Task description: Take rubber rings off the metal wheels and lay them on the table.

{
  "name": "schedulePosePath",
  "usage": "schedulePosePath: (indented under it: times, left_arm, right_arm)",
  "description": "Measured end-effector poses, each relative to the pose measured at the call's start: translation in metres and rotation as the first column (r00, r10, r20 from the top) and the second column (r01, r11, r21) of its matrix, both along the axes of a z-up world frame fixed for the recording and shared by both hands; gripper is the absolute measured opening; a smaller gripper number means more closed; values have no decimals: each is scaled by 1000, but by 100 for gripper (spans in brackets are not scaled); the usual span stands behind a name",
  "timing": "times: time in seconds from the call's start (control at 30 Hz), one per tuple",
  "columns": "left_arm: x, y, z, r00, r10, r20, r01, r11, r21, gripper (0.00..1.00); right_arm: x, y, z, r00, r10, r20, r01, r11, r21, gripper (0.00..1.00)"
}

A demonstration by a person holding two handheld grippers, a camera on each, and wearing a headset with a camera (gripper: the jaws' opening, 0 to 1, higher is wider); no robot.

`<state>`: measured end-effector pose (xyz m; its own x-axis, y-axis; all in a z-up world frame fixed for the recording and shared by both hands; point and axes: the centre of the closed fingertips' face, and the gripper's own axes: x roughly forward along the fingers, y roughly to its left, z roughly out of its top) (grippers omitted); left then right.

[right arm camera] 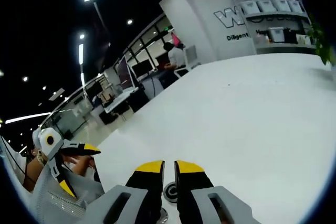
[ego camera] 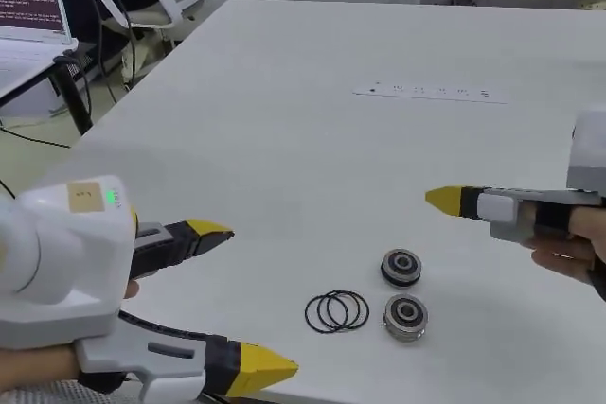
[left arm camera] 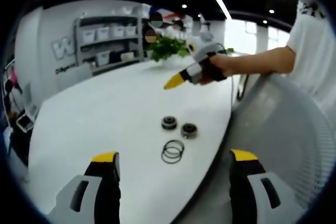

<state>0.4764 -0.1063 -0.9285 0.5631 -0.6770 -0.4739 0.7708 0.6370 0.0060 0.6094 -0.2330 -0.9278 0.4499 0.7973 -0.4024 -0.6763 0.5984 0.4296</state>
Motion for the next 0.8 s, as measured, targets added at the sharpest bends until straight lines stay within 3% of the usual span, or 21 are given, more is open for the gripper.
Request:
schedulePosePath:
  times: [0.23, 0.43, 0.57, 0.73, 0.8]
  left_arm:
    - [3, -2, 6, 999, -40, 16, 39, 999, 36, 89]
    - [18, -9, 29, 995, -73, 66, 70, 996, 48, 89]
    - [31, -16, 44, 990, -92, 109, 88, 995, 46, 89]
    - [44, -35, 58, 975, -161, 155, 152, 986, 67, 88]
    - [52, -42, 61, 971, -176, 164, 166, 984, 70, 87]
  right_arm:
    - [4, -17, -21, 998, -31, -46, 29, 998, -48, 5]
    - [3, -20, -28, 998, -25, -53, 21, 997, -68, 6]
    - [2, -20, -32, 999, -7, -40, 3, 996, -94, 9]
    - [0, -19, -36, 1000, 26, -12, -28, 993, -116, 13]
    - [-1, -18, -37, 998, 58, 27, -54, 988, -144, 14]
